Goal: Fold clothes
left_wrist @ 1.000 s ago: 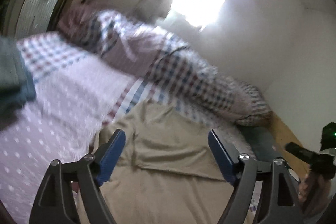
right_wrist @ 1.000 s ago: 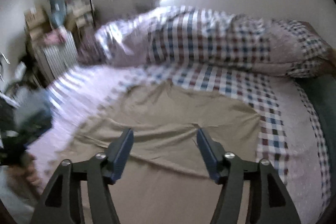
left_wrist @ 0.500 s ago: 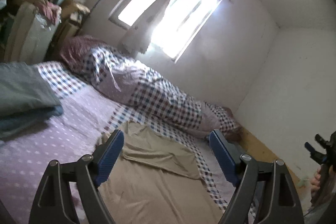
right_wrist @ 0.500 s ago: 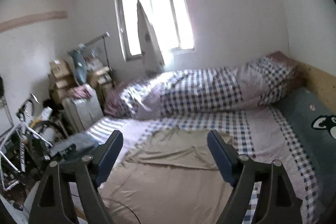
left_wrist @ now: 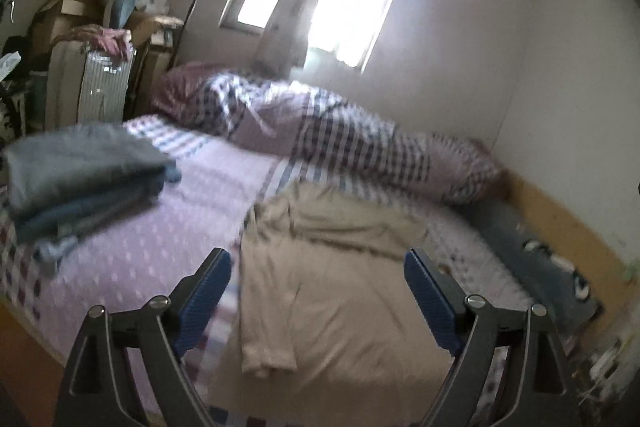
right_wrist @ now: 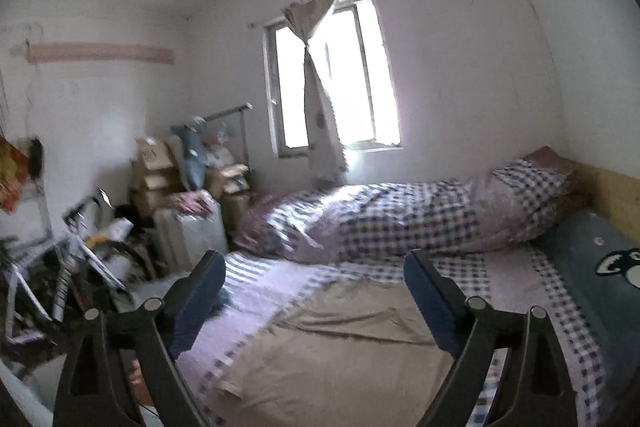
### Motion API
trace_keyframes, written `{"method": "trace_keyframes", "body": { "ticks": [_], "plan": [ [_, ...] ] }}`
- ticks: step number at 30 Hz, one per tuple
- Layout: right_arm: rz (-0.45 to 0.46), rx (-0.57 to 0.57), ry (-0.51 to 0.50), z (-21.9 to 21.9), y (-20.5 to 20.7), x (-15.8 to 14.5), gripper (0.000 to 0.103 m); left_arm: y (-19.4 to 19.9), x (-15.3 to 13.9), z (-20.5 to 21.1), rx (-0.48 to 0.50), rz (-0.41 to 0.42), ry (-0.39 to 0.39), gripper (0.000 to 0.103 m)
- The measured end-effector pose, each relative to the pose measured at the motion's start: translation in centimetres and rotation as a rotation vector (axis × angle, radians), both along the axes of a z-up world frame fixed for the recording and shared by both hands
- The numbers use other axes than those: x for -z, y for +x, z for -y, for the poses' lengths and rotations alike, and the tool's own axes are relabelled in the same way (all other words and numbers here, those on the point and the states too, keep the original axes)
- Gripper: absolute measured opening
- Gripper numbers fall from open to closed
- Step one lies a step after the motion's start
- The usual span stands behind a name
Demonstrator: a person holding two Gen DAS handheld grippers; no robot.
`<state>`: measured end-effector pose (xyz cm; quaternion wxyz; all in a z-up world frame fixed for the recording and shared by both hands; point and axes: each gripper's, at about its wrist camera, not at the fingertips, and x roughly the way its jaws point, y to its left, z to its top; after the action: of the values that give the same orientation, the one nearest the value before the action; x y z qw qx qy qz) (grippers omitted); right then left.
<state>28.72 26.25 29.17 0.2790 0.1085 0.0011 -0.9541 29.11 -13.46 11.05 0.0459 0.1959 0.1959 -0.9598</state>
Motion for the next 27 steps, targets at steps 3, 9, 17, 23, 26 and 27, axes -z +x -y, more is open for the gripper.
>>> {"method": "trace_keyframes", "body": {
  "ticks": [3, 9, 17, 23, 26, 27],
  "plan": [
    [0.064, 0.082, 0.118, 1.2, -1.5, 4.9, 0.093, -0.3, 2.6, -1.7, -0.012, 0.003, -0.025, 0.091],
    [0.294, 0.249, 0.279, 1.3, -6.6, 17.4, 0.093, -1.4, 7.4, -3.9, 0.003, 0.048, -0.039, 0.091],
    [0.636, 0.357, 0.384, 0.4, -12.0, 33.6, 0.054, -2.7, 10.8, -4.2, 0.015, 0.066, 0.007, 0.091],
    [0.659, 0.386, 0.411, 0.0, -13.6, 36.4, 0.051, -4.1, 11.6, -3.9, 0.030, 0.076, 0.047, 0.091],
    [0.643, 0.396, 0.446, 0.4, -13.6, 36.0, 0.029, -4.4, 11.7, -3.7, 0.028, 0.072, 0.070, 0.091],
    [0.651, 0.415, 0.444, 0.0, -13.2, 35.8, 0.016, -4.4, 11.7, -3.6, 0.027, 0.072, 0.080, 0.091]
  ]
}}
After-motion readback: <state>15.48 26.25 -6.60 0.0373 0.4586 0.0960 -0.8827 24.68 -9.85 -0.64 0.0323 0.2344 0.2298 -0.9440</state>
